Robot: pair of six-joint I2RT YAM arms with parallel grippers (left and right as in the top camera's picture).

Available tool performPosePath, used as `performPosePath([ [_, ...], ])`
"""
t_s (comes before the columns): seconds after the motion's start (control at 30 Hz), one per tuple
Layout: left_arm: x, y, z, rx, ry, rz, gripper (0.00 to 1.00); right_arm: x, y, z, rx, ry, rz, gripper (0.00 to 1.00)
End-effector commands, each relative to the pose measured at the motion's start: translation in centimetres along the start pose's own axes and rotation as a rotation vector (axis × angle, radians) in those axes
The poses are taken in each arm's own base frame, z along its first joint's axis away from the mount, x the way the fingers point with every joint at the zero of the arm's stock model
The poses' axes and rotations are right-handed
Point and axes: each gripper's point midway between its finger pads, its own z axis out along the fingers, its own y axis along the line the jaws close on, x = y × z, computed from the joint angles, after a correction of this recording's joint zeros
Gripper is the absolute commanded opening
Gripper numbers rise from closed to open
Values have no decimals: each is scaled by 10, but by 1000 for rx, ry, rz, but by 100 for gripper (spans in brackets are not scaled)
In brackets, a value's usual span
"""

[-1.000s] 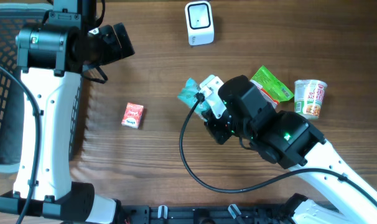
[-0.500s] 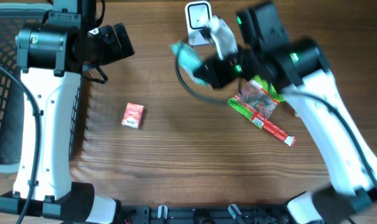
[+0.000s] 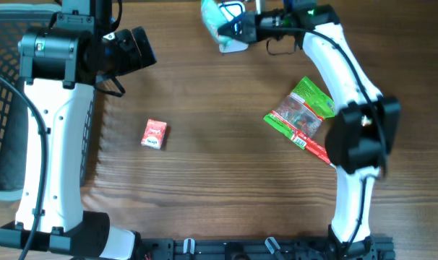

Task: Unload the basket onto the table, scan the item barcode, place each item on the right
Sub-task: 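Hold the wipes pack in front of the white scanner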

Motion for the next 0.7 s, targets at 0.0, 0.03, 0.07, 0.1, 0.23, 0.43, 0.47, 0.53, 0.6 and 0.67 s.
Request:
performPosePath([
  [0.0,-1,0,-1,4,-3,15,100,3,-26,5,-219,-1,185,4],
  [0.03,-1,0,-1,4,-3,15,100,1,-36,6,-229,-13,201,4],
  [0.07,-1,0,-1,4,-3,15,100,0,-51,7,-233,-30,222,4],
  [0.1,-1,0,-1,4,-3,15,100,-2,-59,8,-237,-44,231,4],
  [0.23,-1,0,-1,4,-3,15,100,-8,-92,5,-227,-115,312,4],
  [0.43,-1,0,-1,4,-3,15,100,-1,-138,11,-133,-190,483,4],
  [0.47,-1,0,-1,4,-3,15,100,-1,-144,11,-117,-199,533,4],
  [0.53,-1,0,-1,4,-3,15,100,3,-154,11,-88,-206,617,4],
  [0.6,-1,0,-1,4,-3,15,100,6,-161,9,-67,-212,671,4],
  [0.67,-1,0,-1,4,-3,15,100,5,-162,7,-69,-215,700,4],
])
